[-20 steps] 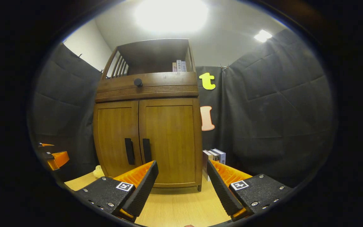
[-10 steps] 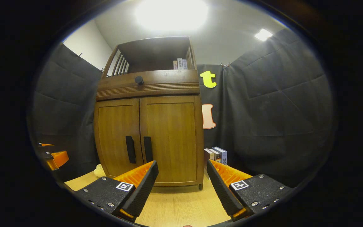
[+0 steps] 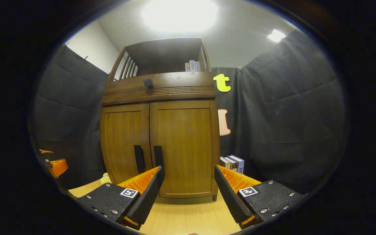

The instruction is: Open the right door of the double-door shoe cabinet with the right hand, and open the left door with the left hand.

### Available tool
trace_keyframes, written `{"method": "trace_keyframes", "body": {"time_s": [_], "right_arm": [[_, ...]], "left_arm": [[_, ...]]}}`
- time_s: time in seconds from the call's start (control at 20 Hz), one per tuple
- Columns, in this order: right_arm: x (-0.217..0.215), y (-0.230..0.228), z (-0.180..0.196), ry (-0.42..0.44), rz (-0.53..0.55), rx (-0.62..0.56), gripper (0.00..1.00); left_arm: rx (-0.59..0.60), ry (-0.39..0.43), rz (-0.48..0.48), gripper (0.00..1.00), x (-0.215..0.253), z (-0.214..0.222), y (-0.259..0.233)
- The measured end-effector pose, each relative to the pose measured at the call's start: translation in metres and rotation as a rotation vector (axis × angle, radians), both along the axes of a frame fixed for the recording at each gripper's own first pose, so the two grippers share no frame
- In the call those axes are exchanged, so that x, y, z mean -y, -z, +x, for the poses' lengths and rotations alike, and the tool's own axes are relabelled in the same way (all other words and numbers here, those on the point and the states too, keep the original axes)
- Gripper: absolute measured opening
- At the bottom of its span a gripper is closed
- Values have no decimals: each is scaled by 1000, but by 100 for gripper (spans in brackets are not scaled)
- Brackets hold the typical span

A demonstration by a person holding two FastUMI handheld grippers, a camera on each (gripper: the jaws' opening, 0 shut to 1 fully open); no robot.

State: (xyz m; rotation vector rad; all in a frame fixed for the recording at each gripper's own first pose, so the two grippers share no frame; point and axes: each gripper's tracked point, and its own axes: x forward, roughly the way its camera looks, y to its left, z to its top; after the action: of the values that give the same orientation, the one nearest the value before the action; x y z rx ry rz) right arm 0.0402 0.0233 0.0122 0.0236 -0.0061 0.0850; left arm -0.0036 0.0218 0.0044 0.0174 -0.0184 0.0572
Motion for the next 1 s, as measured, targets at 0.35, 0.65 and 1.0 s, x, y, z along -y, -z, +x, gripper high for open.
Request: {"method": "trace_keyframes", "body": {"time_s": [0.35, 0.65, 1.0], "right_arm": [[-21, -5, 44, -44, 20, 9, 96], [-40, -7, 79, -68, 38, 10, 96], [-62, 0, 117, -91, 47, -1, 96]], "left_arm": [[0, -70, 7, 93, -30, -17, -2], [7, -114, 24, 93, -51, -33, -11], [3, -161, 26, 93, -76, -43, -11]]}}
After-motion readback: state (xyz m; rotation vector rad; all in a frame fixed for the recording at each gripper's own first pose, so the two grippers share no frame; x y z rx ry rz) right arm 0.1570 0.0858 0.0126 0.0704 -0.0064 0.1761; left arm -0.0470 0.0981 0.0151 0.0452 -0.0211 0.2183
